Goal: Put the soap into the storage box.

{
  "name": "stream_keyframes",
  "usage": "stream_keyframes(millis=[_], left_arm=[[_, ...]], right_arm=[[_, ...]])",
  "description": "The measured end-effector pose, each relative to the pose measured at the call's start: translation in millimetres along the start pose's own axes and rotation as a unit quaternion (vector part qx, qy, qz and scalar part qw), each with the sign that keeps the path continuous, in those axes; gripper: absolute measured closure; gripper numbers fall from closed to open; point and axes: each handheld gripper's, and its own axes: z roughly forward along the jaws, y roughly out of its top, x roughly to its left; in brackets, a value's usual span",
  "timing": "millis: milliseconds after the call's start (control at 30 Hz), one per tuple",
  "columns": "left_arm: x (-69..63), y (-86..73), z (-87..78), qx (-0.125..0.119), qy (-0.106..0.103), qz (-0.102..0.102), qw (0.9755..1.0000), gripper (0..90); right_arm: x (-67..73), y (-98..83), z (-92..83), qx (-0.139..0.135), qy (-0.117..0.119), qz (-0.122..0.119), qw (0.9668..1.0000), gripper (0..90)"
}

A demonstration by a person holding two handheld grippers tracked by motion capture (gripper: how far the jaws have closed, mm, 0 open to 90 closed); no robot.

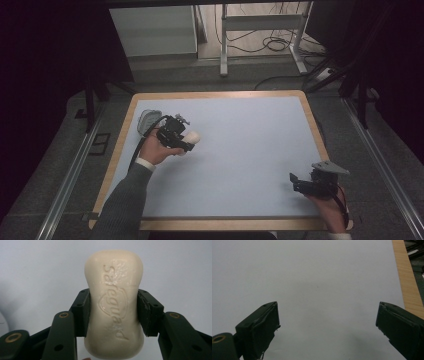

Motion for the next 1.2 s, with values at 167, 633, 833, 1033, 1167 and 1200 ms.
stream_keyframes(millis=[167, 633, 833, 1033, 1167, 1200], left_arm=[[6.2, 1.8, -8.1, 0.0, 0.01, -0.002, 1.0, 49.6], [35.2, 5.9, -17.6, 0.0, 0.037, -0.033, 0.9988, 49.5], [46.9, 5.2, -15.4, 0.008, 0.045, -0.043, 0.998, 49.5], [55.6, 6.0, -13.3, 0.012, 0.048, -0.049, 0.9976, 49.5], [63.5, 6.2, -11.8, 0.015, 0.05, -0.059, 0.9969, 49.6], [67.0, 5.8, -11.2, 0.014, 0.05, -0.064, 0.9966, 49.5]], right_arm=[[0.0, 0.0, -0.1, 0.0, 0.0, 0.001, 1.0, 4.7], [1.0, -0.6, 1.6, 0.002, 0.0, -0.001, 1.0, 4.7], [0.9, -0.7, 2.0, 0.004, 0.001, 0.0, 1.0, 4.7], [0.5, -1.6, 3.3, 0.006, 0.0, -0.001, 1.0, 4.7], [-0.8, -1.9, 3.4, 0.005, -0.001, 0.001, 1.0, 4.6], [-1.0, -1.9, 3.4, 0.005, -0.002, 0.001, 1.0, 4.7]])
